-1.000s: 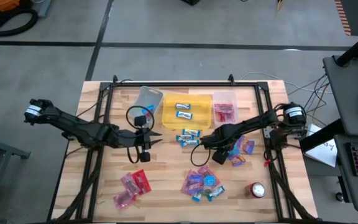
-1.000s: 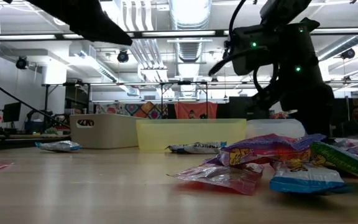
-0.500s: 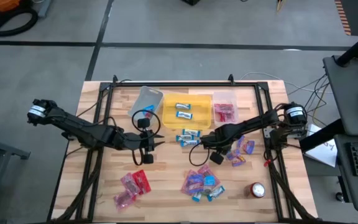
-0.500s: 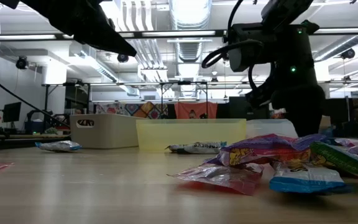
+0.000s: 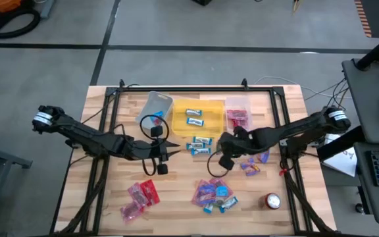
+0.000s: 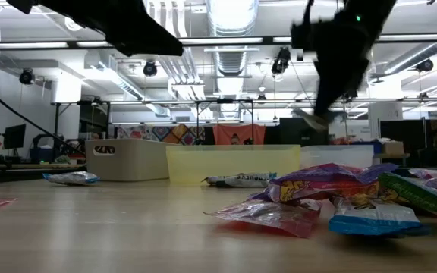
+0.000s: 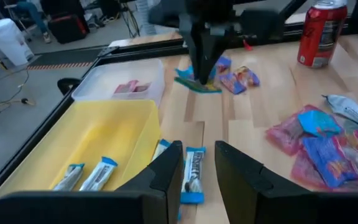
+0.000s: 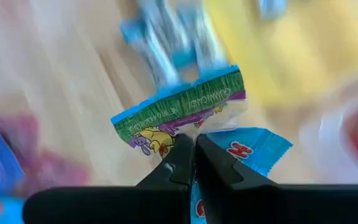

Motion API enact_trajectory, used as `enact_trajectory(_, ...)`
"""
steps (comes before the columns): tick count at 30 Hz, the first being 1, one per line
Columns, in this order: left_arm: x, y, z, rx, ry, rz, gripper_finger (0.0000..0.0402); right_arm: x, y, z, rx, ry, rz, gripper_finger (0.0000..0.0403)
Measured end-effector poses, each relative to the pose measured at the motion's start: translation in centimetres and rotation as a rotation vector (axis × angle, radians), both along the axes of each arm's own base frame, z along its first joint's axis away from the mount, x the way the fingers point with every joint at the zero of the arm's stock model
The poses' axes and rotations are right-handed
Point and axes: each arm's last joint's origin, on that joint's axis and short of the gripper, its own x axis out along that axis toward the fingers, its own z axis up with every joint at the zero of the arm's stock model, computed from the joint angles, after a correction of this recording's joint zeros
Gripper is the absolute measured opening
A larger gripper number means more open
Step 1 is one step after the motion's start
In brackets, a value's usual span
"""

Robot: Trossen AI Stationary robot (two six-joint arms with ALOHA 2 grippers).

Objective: Sort candy
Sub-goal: Put the blue candy into the gray bin

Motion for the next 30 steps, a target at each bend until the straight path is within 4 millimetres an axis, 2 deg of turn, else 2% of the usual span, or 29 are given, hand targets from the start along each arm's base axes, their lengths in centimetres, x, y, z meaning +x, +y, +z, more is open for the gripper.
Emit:
enact_trajectory(6,1.6,0.6,-0.7,-0.096,-0.077,0.065,0.0114,1.8,2.0,1.8,-0.294,-0.267,0.104,0.0009)
enact_trajectory(11,3.0,1.0,-1.4,-0.130,-0.140,0.057,0.0155,3.7,3.2,1.8,-0.472,-0.359,0.222,0.0009)
enact_trajectory(14,3.6,0.9,-1.7,-0.163,-0.162,-0.010,0.0170,4.4,3.5,1.3,-0.574,-0.333,0.251,0.0009)
enact_trajectory(19,4.1,1.3,-2.2,-0.207,-0.171,0.007,0.0178,5.3,3.6,0.4,-0.688,-0.255,0.264,0.0009)
enact_trajectory(30,4.9,2.7,-3.0,-0.274,-0.197,0.070,0.0177,7.0,4.1,-0.5,-0.780,-0.185,0.330,0.0009)
